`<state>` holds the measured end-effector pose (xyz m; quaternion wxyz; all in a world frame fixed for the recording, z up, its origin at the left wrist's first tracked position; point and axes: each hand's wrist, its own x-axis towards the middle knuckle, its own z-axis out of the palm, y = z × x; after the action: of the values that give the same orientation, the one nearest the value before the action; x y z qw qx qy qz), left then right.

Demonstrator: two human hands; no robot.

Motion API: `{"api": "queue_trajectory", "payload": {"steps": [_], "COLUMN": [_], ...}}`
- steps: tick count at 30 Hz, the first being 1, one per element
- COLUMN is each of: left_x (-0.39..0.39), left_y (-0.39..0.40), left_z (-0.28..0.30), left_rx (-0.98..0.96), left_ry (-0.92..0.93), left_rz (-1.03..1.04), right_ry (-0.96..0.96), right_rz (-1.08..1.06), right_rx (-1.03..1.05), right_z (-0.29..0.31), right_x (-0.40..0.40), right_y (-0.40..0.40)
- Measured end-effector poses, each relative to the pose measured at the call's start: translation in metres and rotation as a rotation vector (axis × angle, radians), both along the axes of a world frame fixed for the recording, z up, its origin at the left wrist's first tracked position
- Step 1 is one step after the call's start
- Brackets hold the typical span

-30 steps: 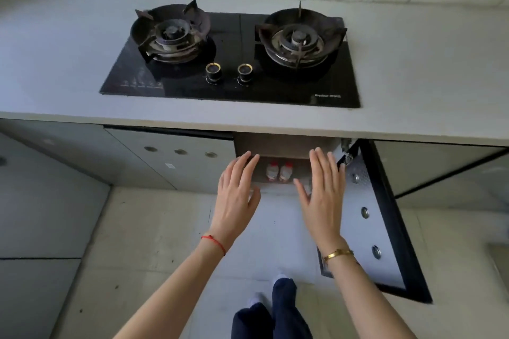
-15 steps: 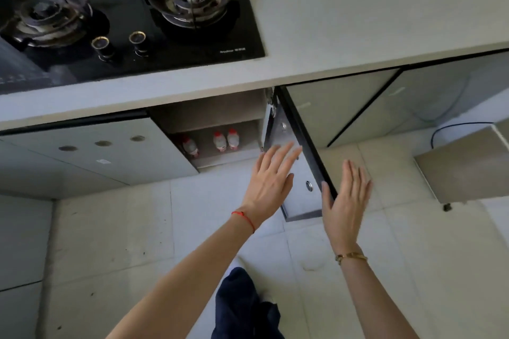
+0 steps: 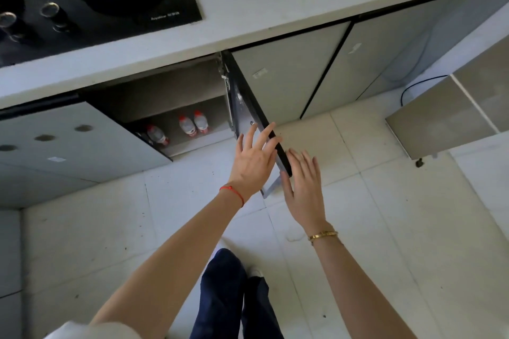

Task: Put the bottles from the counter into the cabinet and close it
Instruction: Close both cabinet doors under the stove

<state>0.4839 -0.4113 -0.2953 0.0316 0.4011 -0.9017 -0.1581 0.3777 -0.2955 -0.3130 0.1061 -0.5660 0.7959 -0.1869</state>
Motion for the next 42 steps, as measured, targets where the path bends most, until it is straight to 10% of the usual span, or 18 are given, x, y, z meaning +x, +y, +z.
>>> {"api": "queue_trajectory", "payload": {"steps": [11, 26, 42], "left_x": [0.074, 0.232, 0.292], "left_y": [0.008, -0.009, -0.177], "left_z": [-0.01, -0.089, -0.178], "left_rx": [-0.052, 0.049, -0.334], "left_ry": [0.025, 0.623, 0.493], "left_rz": [0.09, 0.694, 0.724], "right_ry": [-0.047, 0.075, 0.295], "right_rz": [0.324, 0.659, 0.539], "right_rx": [0.065, -0.187, -0.706], "right_z": [-0.002, -0.041, -0.114], "right_x": [0.044, 0.168, 0.258], "right_y": [-0.001, -0.131, -0.316]}}
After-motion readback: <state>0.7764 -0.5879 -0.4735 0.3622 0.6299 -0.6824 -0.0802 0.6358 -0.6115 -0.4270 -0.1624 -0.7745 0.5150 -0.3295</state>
